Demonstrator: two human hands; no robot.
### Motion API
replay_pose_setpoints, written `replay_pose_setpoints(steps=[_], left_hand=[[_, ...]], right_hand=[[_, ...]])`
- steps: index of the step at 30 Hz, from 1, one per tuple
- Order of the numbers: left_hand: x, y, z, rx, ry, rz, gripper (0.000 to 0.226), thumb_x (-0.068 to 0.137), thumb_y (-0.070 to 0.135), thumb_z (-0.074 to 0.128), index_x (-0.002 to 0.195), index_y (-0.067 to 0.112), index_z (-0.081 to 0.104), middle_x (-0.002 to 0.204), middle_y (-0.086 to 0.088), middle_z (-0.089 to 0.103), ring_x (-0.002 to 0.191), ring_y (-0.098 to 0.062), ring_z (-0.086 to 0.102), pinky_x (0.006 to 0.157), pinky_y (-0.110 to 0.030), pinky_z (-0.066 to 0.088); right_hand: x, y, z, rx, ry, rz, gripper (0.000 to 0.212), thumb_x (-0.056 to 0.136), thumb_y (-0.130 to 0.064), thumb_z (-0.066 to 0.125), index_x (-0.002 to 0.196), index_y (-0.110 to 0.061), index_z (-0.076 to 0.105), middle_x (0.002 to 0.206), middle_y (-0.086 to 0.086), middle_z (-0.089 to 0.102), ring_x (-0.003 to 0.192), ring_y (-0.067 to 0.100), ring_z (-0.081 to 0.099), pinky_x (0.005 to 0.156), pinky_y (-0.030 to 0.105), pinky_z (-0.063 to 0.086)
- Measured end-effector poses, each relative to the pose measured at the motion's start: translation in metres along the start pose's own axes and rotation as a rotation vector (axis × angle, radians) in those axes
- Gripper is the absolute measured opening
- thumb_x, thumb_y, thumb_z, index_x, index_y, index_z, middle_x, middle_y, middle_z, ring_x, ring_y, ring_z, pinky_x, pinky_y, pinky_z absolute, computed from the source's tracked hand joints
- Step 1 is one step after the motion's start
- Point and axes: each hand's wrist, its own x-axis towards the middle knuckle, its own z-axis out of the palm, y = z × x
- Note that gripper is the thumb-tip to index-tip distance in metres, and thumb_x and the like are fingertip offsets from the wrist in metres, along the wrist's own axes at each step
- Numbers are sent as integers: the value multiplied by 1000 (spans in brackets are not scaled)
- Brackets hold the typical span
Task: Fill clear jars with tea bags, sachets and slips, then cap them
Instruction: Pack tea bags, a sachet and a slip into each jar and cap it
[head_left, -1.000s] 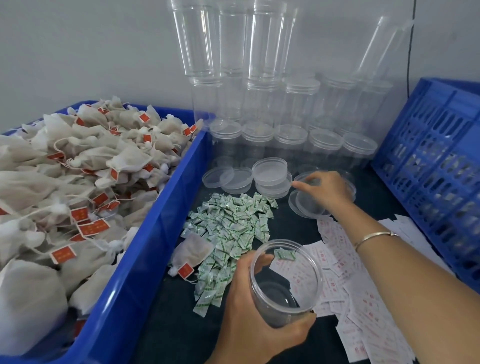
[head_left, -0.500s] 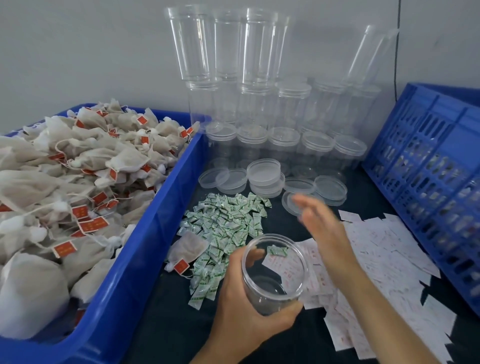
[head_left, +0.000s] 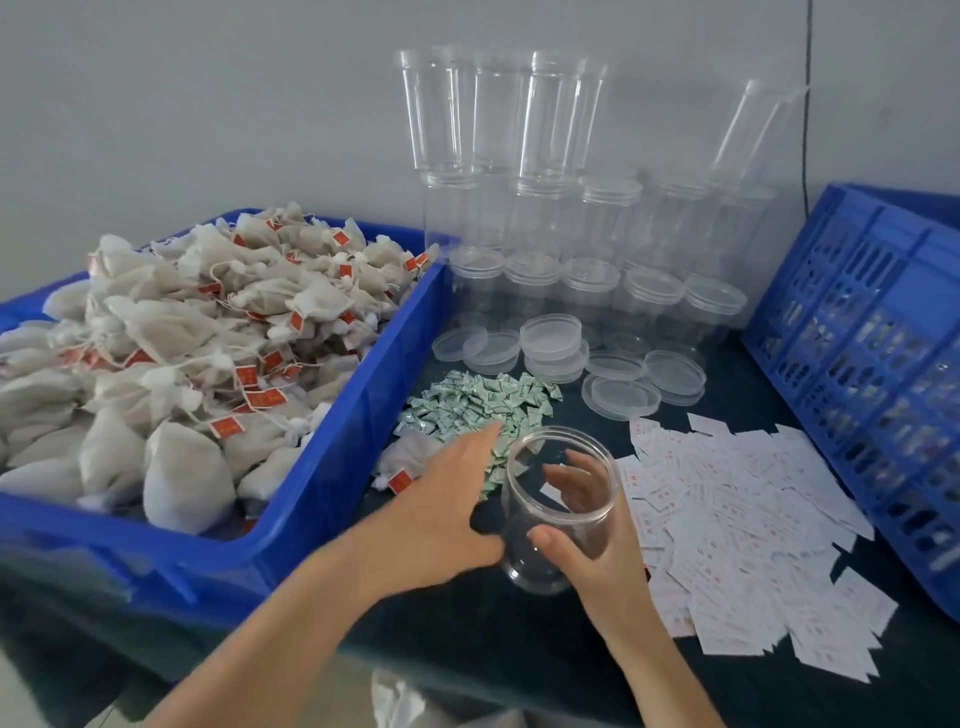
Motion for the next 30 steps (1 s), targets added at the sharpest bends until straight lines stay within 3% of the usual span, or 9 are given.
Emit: replay_pose_setpoints(steps=[2,4,7,10,13,19,24,27,30], left_hand=[[4,3,-43,9,137,41,67,86,18,65,142,38,35,138,28,38,130,11,32,105,-12,25],[15,-1,-83,0,346,59,43,88,10,59,120,38,55,121,29,52,112,18,45,96,-7,33],[42,-27,-124,124,546,-132,35,89,-6,51,108,21,64,112,7,62,104,-8,55,93,-26,43],[54,-69,-129,448,285,-398,22,94,1,49,110,11,60,118,-8,62,97,-19,54,85,-31,42],[54,-92,-115,755,-107,-549,29,99,20,44,125,16,55,128,-7,58,114,-23,55,94,-33,39],[59,-87,-116,832,14,-523,10,94,18,52,85,18,56,90,0,58,100,-22,57,87,-34,35],[52,-89,-125,474,381,-348,23,85,15,69,71,16,50,85,-6,54,83,-24,54,68,-30,37],[47,-63,-128,188,700,-168,28,83,23,73,72,19,47,79,1,53,68,-8,48,58,-20,32],[38,-15,-127,-151,601,20,24,71,31,79,81,24,59,76,7,67,70,-1,62,57,-12,47]], right_hand=[[-3,2,-1,-16,-26,19,93,57,-47,86,137,-22,46,125,-12,63,126,10,57,109,38,45],[-4,2,1,-72,-75,29,100,55,-53,89,140,-29,41,126,-20,60,126,3,54,105,23,44],[-5,2,6,-132,-186,60,106,51,-62,91,139,-47,34,126,-27,57,125,-4,52,94,6,40],[-3,2,9,-156,-209,50,100,52,-61,91,133,-57,34,127,-25,57,127,-1,51,95,5,38],[-3,3,9,-160,-212,35,98,53,-61,91,132,-60,33,127,-27,56,126,-1,52,95,5,38],[-4,2,9,-169,-202,35,95,52,-64,90,129,-63,33,126,-29,56,125,-5,52,93,2,38],[-4,1,10,-179,-191,33,95,53,-67,89,130,-60,34,126,-27,57,126,-4,51,93,3,37],[-4,2,9,-184,-187,32,96,53,-67,88,132,-59,33,127,-26,56,128,-3,50,94,3,37],[-4,5,9,-180,-188,44,100,52,-69,87,134,-57,32,127,-26,56,128,-1,50,95,6,38]])
